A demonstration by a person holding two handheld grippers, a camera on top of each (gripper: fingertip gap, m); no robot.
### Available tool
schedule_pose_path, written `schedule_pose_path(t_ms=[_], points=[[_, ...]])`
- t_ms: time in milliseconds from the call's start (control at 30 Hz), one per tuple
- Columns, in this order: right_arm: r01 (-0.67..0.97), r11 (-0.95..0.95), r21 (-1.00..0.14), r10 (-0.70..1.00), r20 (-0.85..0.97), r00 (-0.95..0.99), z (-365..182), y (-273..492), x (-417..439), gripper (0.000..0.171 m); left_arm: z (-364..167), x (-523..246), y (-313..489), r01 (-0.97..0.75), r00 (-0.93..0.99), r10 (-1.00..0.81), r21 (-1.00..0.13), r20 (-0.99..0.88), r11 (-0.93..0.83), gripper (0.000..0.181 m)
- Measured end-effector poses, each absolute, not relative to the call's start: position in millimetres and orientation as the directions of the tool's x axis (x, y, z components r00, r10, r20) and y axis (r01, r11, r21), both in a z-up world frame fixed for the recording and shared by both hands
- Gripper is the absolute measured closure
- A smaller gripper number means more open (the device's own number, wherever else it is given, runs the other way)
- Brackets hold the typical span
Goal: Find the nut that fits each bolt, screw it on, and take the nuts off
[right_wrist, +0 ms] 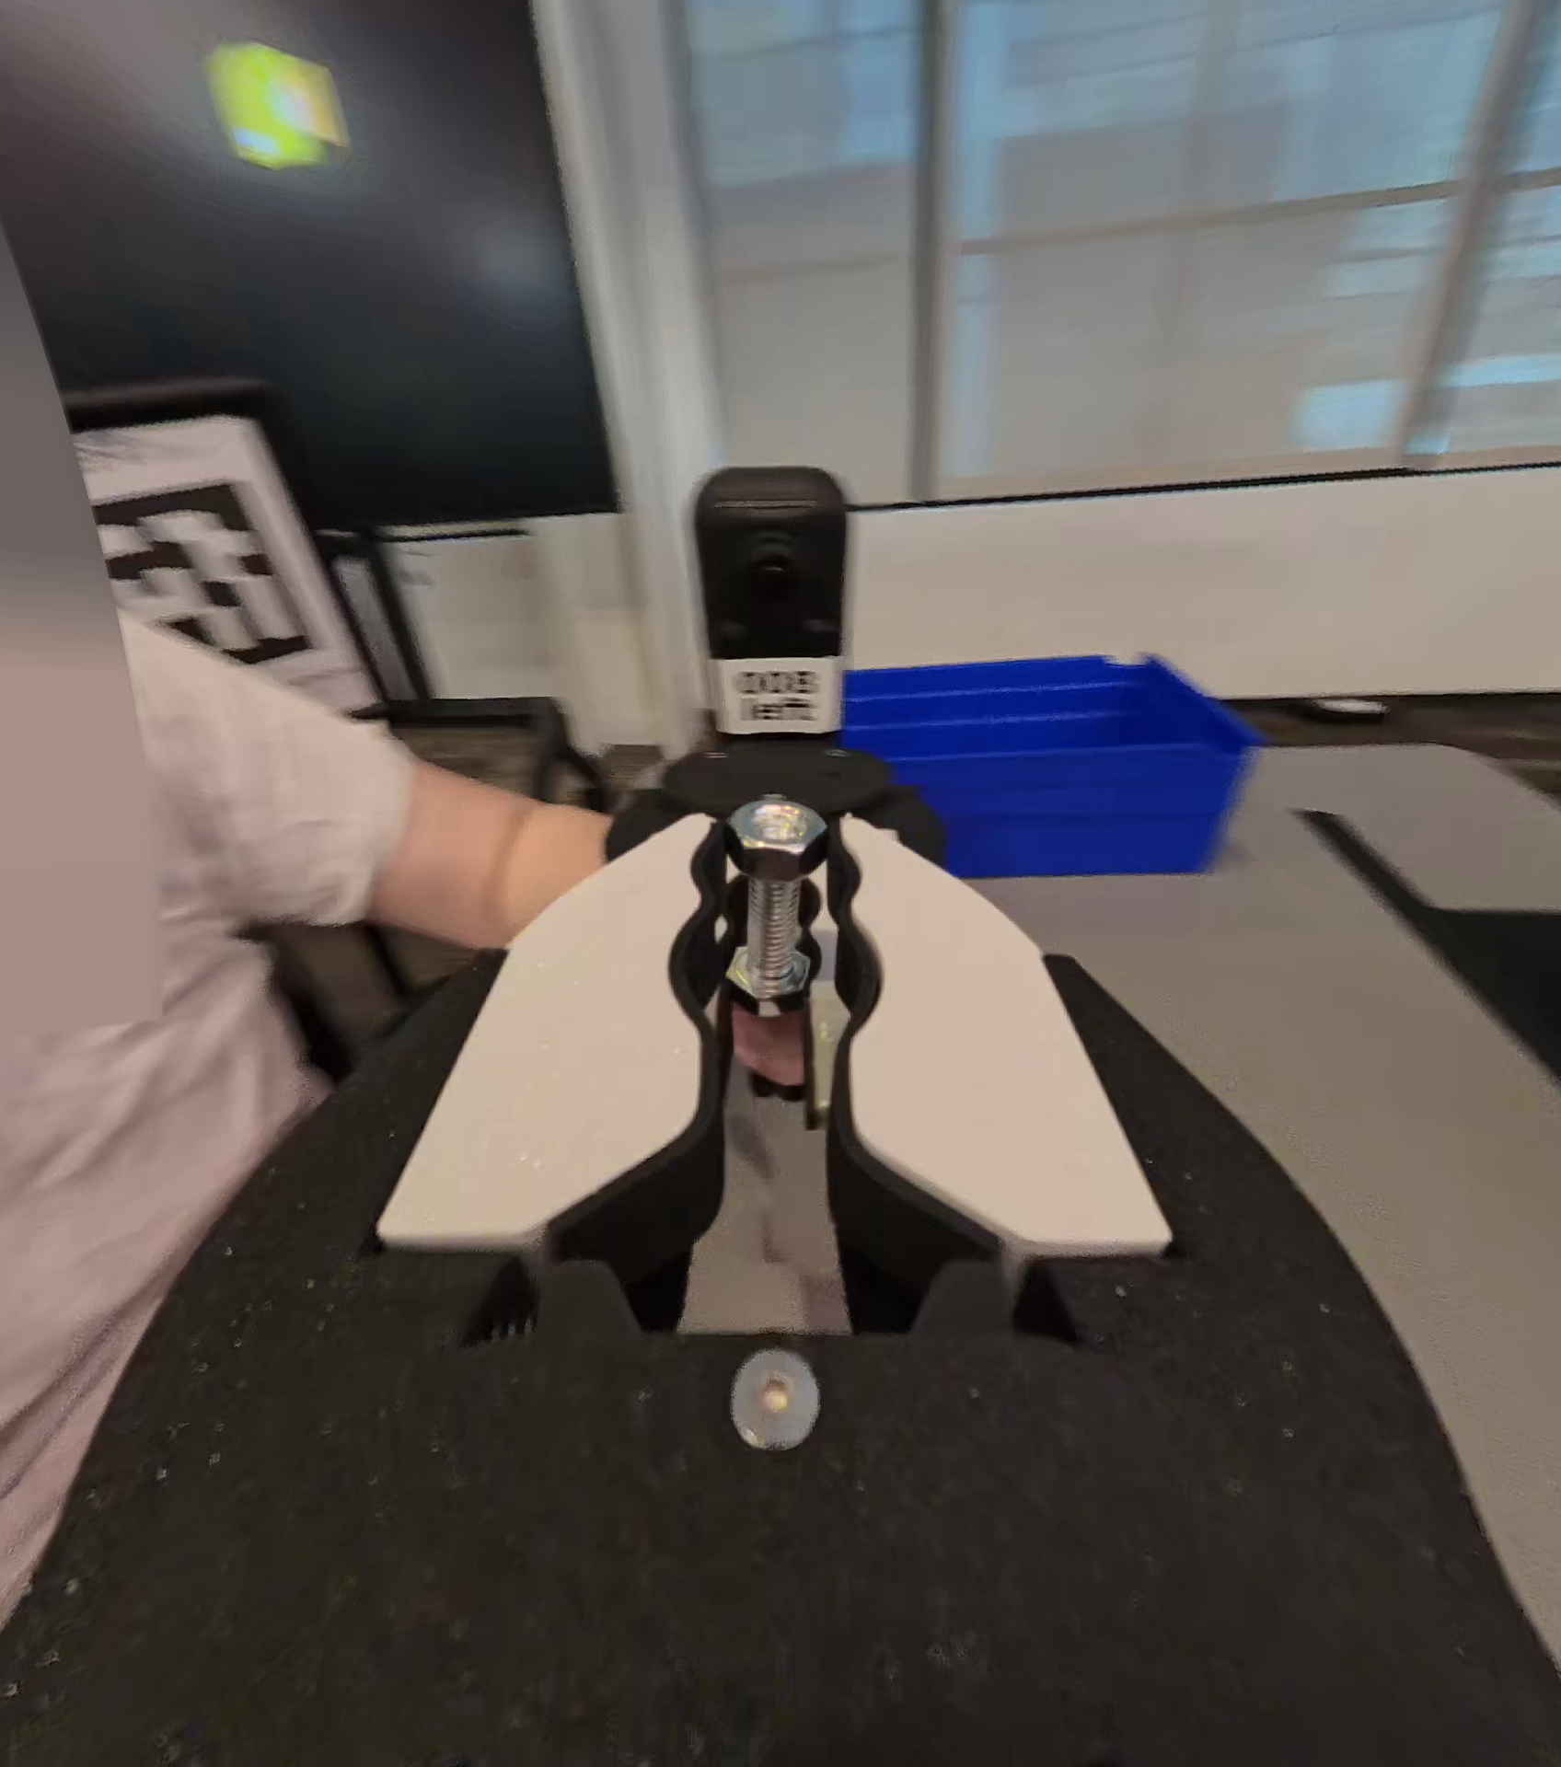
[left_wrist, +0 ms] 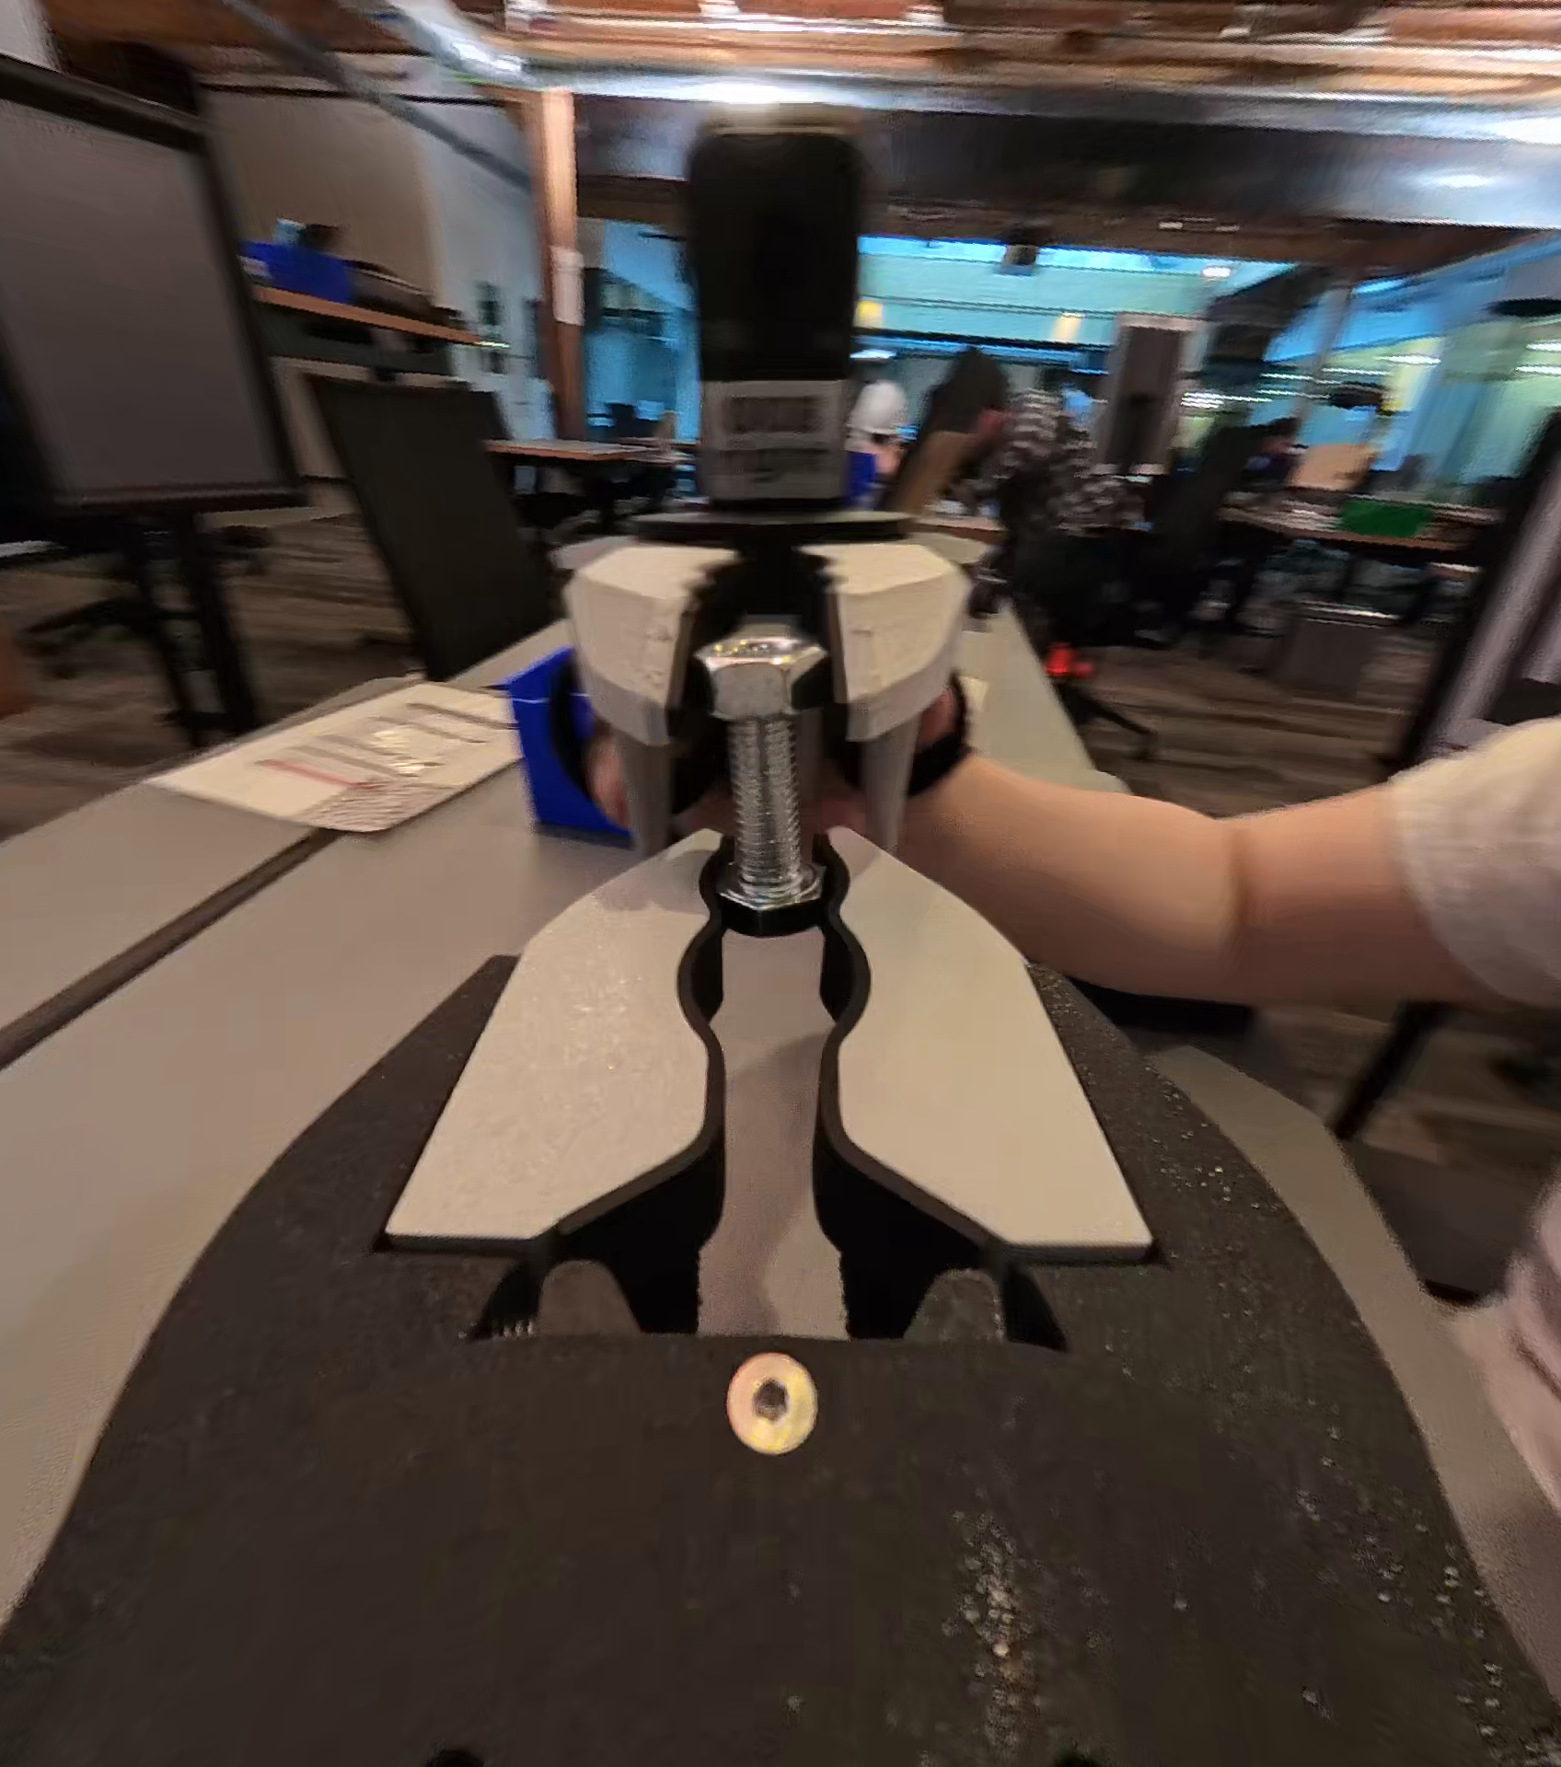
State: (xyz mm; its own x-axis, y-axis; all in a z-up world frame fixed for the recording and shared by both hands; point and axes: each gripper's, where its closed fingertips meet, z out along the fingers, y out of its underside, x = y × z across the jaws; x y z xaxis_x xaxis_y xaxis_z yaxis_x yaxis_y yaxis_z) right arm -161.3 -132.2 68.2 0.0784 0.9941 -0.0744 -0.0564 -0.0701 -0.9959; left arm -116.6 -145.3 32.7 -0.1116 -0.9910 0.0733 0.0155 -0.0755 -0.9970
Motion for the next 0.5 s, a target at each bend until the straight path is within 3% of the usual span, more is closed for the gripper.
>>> schedule_pose_path(t_ms=[100,233,333,367,433,500], points=[[-0.095,-0.152,-0.984,0.976,-0.134,-0.17,66.8,-156.1,-153.6,0.152,31.1,-112.3,-174.1,-0.004,-0.286,-0.951,-0.992,0.119,-0.123,0.167],[-0.072,-0.161,-0.984,0.958,-0.138,-0.253,61.9,-167.9,-155.7,0.152,26.2,-111.9,-187.9,-0.036,-0.373,-0.917,-0.99,0.142,-0.139,0.166],[-0.059,-0.122,-0.991,0.972,-0.107,-0.21,62.7,-167.0,-156.2,0.149,25.7,-110.8,-184.1,-0.034,-0.33,-0.939,-0.995,0.098,-0.091,0.167],[-0.069,-0.112,-0.991,0.981,-0.099,-0.166,65.7,-162.5,-156.8,0.134,26.8,-110.8,-179.7,-0.027,-0.301,-0.95,-0.996,0.084,-0.08,0.166],[-0.065,-0.069,-0.995,0.997,-0.067,-0.044,70.1,-149.7,-157.6,0.122,29.1,-111.7,-165.1,-0.006,-0.206,-0.977,-0.999,0.052,-0.052,0.166],[-0.09,-0.016,-0.996,0.991,-0.027,0.128,80.3,-132.5,-157.0,0.121,30.7,-114.7,-145.1,0.011,-0.075,-0.997,-1.0,0.017,-0.018,0.166]])
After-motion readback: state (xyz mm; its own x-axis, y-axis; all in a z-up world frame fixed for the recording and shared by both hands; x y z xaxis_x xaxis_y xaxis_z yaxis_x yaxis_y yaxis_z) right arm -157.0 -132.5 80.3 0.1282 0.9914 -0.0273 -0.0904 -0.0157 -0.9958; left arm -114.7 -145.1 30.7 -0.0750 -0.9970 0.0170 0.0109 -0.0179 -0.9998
